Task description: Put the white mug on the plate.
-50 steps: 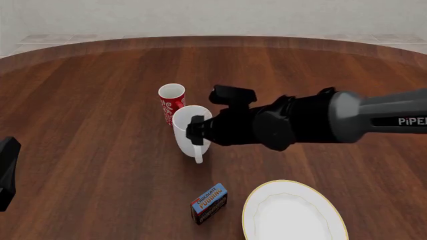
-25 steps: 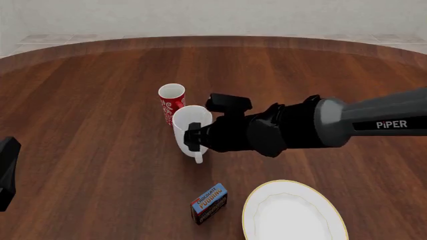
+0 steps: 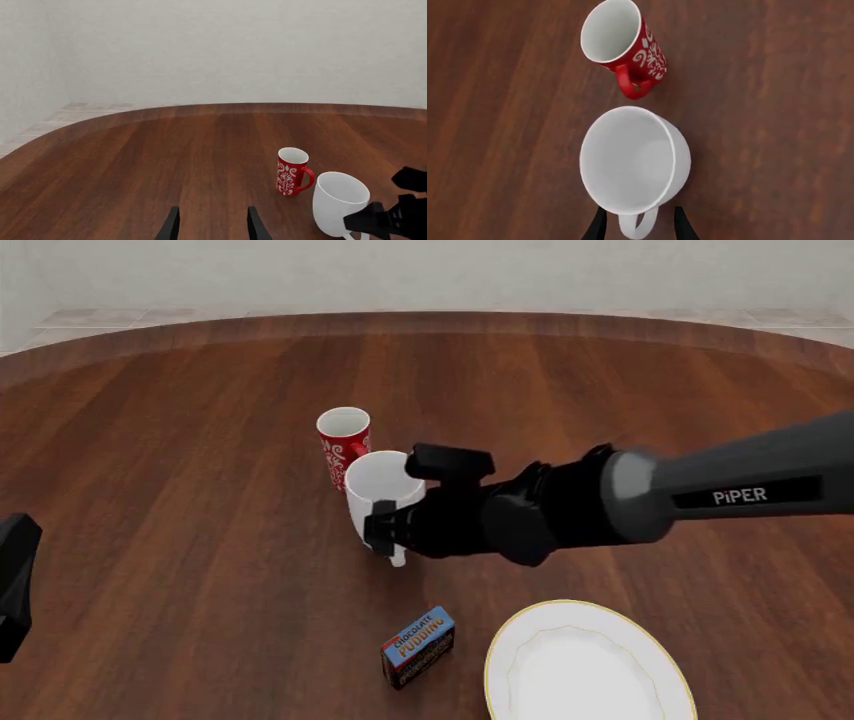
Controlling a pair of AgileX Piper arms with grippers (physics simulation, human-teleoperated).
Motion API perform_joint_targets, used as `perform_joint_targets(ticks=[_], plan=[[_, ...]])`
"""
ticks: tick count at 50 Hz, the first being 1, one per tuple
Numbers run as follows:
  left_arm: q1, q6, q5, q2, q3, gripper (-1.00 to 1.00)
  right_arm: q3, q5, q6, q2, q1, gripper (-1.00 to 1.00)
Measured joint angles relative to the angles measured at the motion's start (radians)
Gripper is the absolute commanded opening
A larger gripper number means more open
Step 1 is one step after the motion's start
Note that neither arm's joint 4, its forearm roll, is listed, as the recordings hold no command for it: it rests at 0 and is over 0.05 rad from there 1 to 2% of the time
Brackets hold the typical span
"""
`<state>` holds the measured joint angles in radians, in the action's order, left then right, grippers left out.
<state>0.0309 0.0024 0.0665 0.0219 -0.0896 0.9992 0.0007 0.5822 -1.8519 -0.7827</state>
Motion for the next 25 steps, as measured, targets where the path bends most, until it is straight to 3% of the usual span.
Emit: perform_joint_targets(ticks=[15, 16, 25], plan=[[0.0, 0.0, 0.0, 0.0, 0.0, 1.0, 0.018, 0.006, 0.003, -0.031, -0.003, 1.0], [0.0, 0.0, 0.0, 0.0, 0.0, 1.0, 0.019, 0.007, 0.003, -0.031, -0.003, -1.0], [0.0, 0.0, 0.0, 0.0, 0.0, 1.0, 0.023, 0.02, -0.007, -0.027, -0.002, -1.0]])
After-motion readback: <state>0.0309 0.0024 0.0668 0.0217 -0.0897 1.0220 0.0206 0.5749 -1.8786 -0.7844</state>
